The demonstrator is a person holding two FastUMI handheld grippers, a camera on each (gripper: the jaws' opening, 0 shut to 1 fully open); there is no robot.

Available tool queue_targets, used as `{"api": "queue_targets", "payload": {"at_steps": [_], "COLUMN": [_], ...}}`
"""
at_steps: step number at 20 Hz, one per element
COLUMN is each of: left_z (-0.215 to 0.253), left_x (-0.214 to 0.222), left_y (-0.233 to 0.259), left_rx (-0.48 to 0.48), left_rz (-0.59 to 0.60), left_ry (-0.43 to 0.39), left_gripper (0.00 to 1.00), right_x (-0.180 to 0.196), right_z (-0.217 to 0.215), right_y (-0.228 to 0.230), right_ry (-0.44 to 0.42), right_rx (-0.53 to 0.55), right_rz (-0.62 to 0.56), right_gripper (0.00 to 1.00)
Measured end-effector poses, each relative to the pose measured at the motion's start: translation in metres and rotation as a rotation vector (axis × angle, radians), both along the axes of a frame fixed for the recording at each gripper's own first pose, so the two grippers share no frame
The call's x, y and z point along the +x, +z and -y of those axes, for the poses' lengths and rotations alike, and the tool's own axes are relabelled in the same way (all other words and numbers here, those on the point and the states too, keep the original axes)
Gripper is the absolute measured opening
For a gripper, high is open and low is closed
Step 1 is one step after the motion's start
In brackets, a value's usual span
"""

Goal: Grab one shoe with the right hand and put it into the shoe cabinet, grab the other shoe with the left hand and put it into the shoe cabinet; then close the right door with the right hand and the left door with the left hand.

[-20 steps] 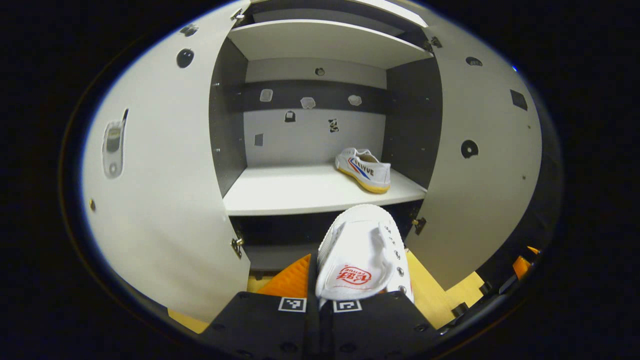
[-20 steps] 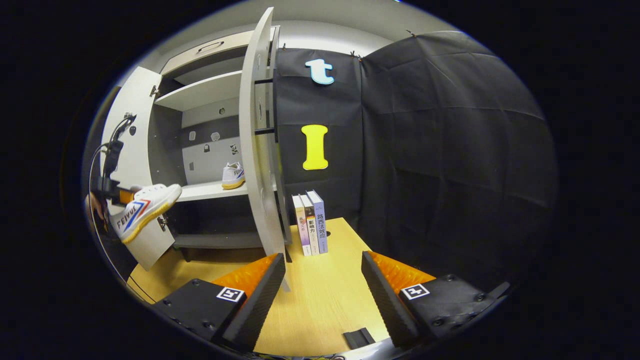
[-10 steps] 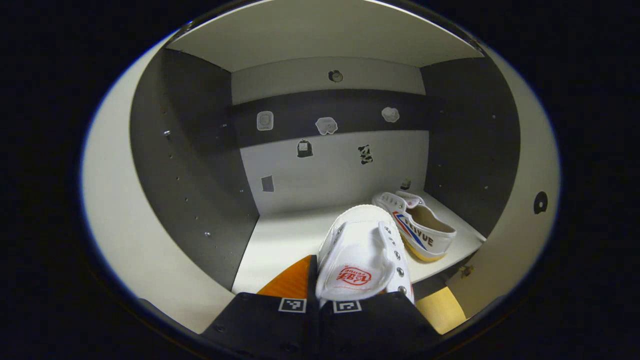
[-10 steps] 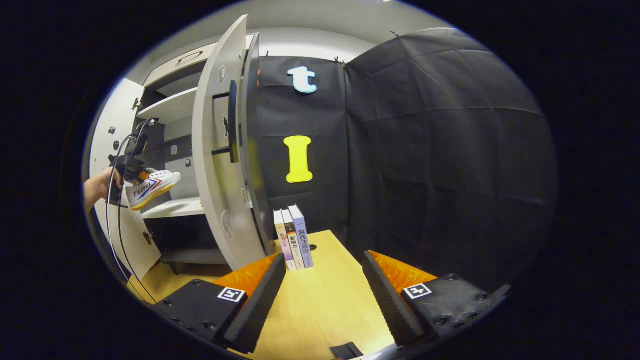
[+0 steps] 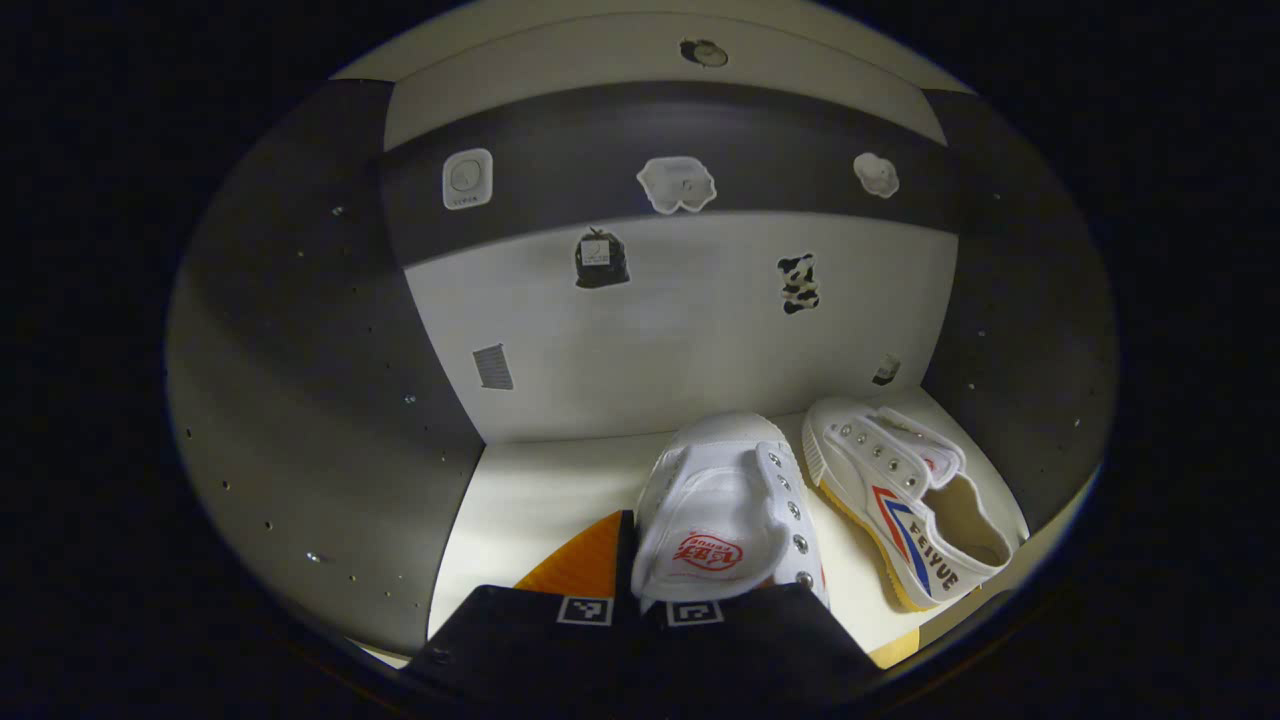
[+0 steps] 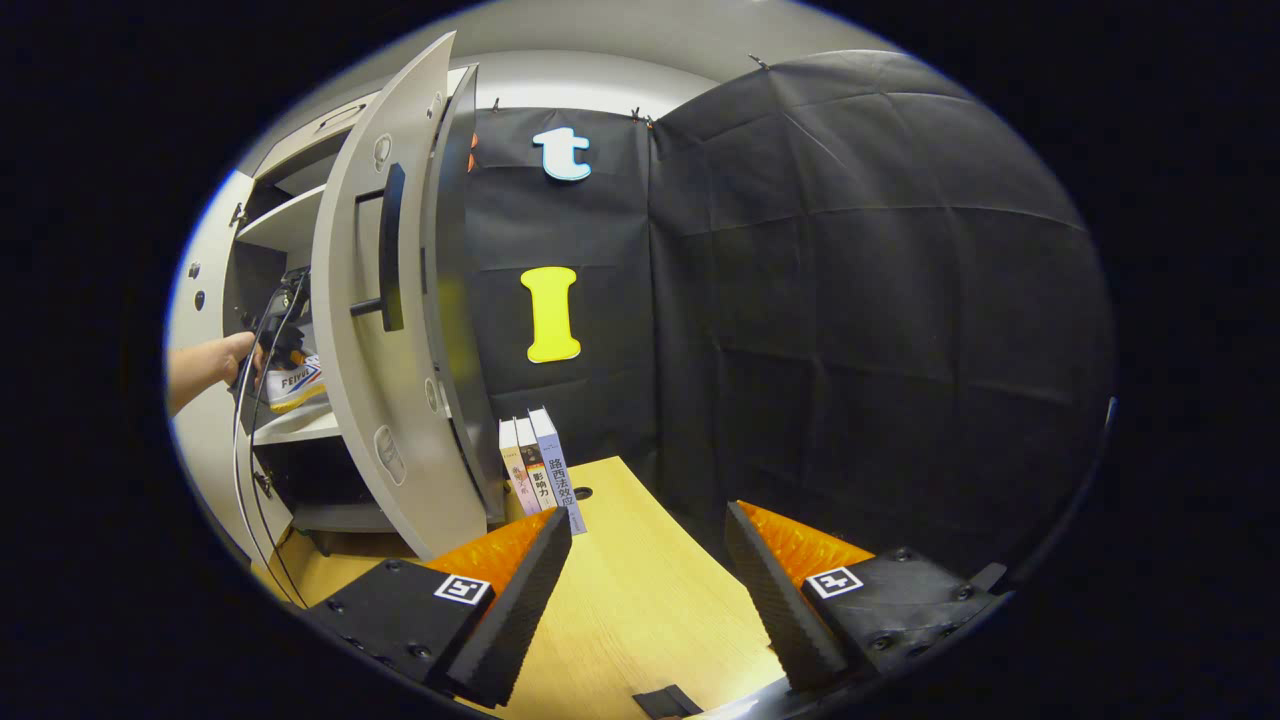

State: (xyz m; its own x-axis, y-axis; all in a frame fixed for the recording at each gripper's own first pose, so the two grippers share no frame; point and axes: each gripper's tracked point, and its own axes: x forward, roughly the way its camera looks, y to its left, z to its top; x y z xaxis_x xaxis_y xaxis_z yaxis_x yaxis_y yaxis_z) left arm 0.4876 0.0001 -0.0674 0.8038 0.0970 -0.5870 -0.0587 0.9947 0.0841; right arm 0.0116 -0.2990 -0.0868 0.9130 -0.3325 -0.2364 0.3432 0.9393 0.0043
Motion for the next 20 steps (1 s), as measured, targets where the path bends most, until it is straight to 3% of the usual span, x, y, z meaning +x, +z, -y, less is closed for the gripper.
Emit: {"api": "queue_targets", "payload": {"at_steps": [9, 13, 15, 16, 17, 20], "left_z": [0.003, 0.006, 0.001, 0.001, 0.003, 0.013], "left_x": [0.020, 0.010, 0.000, -0.009, -0.019, -0.056], "left_y": [-0.026, -0.030, -0.023, -0.016, -0.008, 0.014], "left_rx": [0.060, 0.022, 0.044, 0.048, 0.042, -0.007], "left_rz": [-0.042, -0.036, -0.018, -0.006, 0.008, 0.054], "left_ry": [0.035, 0.075, 0.074, 0.068, 0.059, 0.031], "left_gripper": [0.07, 0.16, 0.29, 0.48, 0.55, 0.95], "right_x": [-0.001, 0.001, 0.002, 0.004, 0.006, 0.016], "right_z": [0.015, 0.018, 0.017, 0.017, 0.016, 0.010], "right_y": [-0.010, -0.012, -0.009, -0.008, -0.009, -0.009], "right_ry": [-0.019, -0.013, -0.007, -0.002, 0.008, 0.058], "right_rx": [0.007, 0.011, 0.024, 0.029, 0.036, 0.049], "right_rz": [-0.027, -0.039, -0.024, -0.018, -0.018, -0.021], "right_gripper": [0.99, 0.99, 0.99, 0.99, 0.99, 0.99]}}
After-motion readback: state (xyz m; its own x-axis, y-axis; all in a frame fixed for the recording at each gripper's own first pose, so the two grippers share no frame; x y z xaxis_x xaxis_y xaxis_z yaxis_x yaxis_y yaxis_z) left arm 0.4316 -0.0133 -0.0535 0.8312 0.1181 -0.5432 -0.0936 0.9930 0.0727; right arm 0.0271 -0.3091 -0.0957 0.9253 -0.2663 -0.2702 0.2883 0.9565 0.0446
